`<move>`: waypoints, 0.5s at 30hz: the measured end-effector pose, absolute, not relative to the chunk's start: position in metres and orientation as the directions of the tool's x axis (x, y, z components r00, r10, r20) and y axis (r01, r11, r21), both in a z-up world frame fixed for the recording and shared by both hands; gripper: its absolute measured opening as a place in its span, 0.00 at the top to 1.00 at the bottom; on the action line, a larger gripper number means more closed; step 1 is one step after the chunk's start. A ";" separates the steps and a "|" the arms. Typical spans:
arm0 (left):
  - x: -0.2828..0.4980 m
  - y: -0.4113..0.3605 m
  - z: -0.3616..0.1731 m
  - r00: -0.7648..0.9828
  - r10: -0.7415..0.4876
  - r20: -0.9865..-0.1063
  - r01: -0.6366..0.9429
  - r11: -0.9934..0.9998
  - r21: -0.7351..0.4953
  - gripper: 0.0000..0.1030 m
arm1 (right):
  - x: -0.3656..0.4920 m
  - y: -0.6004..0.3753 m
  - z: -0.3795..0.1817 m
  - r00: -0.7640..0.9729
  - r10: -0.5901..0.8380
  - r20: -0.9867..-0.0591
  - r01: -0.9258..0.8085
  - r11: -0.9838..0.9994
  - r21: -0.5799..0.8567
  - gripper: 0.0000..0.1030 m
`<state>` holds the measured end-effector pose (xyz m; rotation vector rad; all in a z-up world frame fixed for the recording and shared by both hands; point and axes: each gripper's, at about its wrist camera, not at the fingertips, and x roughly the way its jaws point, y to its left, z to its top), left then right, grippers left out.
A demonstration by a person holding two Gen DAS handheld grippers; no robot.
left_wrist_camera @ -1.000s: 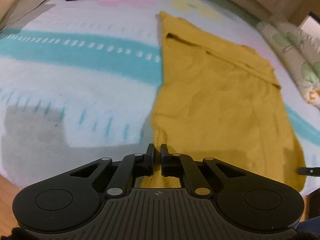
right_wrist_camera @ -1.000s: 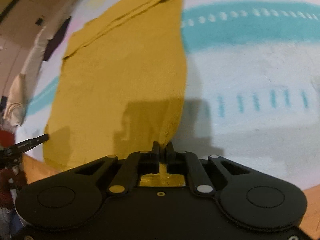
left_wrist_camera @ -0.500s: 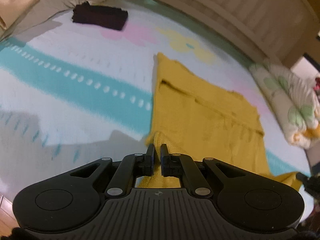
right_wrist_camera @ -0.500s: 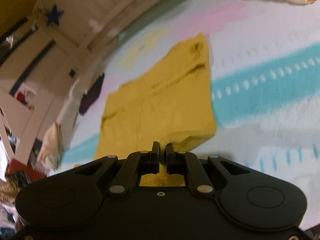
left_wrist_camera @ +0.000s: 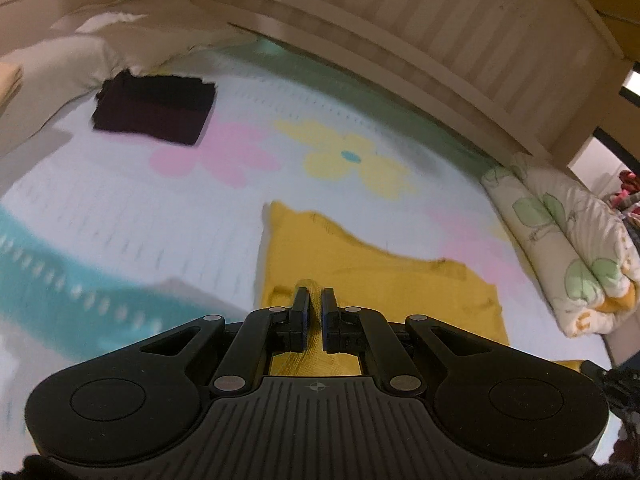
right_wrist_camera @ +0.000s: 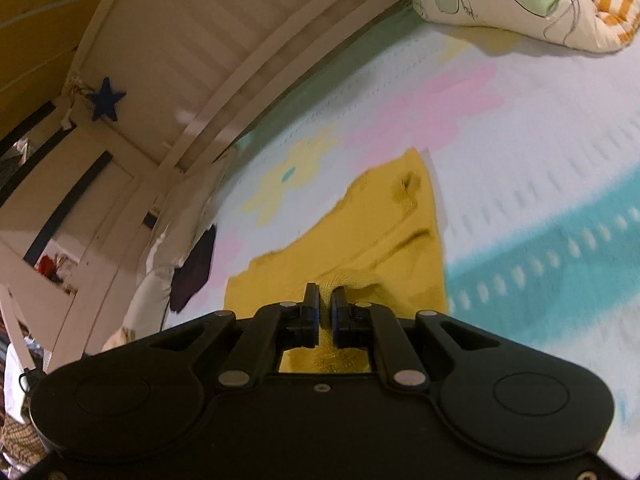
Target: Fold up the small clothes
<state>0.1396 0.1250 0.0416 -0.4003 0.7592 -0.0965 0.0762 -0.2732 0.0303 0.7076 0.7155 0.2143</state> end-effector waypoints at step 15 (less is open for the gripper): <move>0.259 0.122 -0.012 0.678 -0.184 -0.712 -0.126 0.924 -0.360 0.95 | 0.200 -0.285 -0.010 0.758 0.334 -0.559 0.143 0.752 0.643 0.87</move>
